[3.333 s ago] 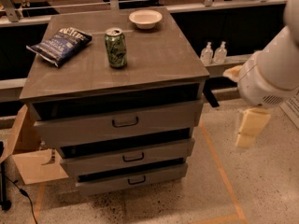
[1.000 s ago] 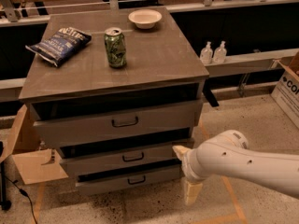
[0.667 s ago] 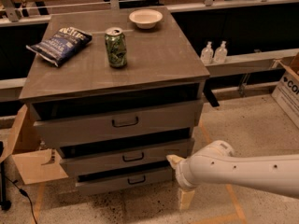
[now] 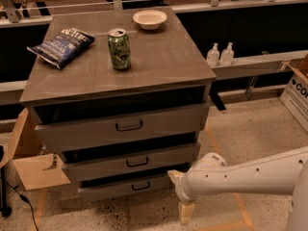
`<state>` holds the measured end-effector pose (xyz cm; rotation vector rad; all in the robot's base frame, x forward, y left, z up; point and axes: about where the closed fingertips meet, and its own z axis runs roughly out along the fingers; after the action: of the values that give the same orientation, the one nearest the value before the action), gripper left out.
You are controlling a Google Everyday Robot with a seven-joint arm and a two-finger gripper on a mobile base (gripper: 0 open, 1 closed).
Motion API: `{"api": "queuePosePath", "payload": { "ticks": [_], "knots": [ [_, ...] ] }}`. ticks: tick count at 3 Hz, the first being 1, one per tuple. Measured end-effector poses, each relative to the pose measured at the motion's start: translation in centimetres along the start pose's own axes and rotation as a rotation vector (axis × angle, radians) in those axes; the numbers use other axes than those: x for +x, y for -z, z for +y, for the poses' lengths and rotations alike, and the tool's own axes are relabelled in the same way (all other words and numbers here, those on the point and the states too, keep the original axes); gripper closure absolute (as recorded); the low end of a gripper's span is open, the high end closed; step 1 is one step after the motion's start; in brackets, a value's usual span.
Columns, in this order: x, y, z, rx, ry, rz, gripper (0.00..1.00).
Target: Open bottom drawer
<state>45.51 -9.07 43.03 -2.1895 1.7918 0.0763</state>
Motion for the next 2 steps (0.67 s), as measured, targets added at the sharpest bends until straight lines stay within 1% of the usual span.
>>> {"api": "queuePosePath", "payload": {
  "ticks": [1, 2],
  "knots": [
    [0.5, -2.4, 0.8, -0.002, -0.013, -0.026, 0.00],
    [1.5, -6.5, 2.0, 0.010, -0.018, -0.084, 0.00]
  ]
}}
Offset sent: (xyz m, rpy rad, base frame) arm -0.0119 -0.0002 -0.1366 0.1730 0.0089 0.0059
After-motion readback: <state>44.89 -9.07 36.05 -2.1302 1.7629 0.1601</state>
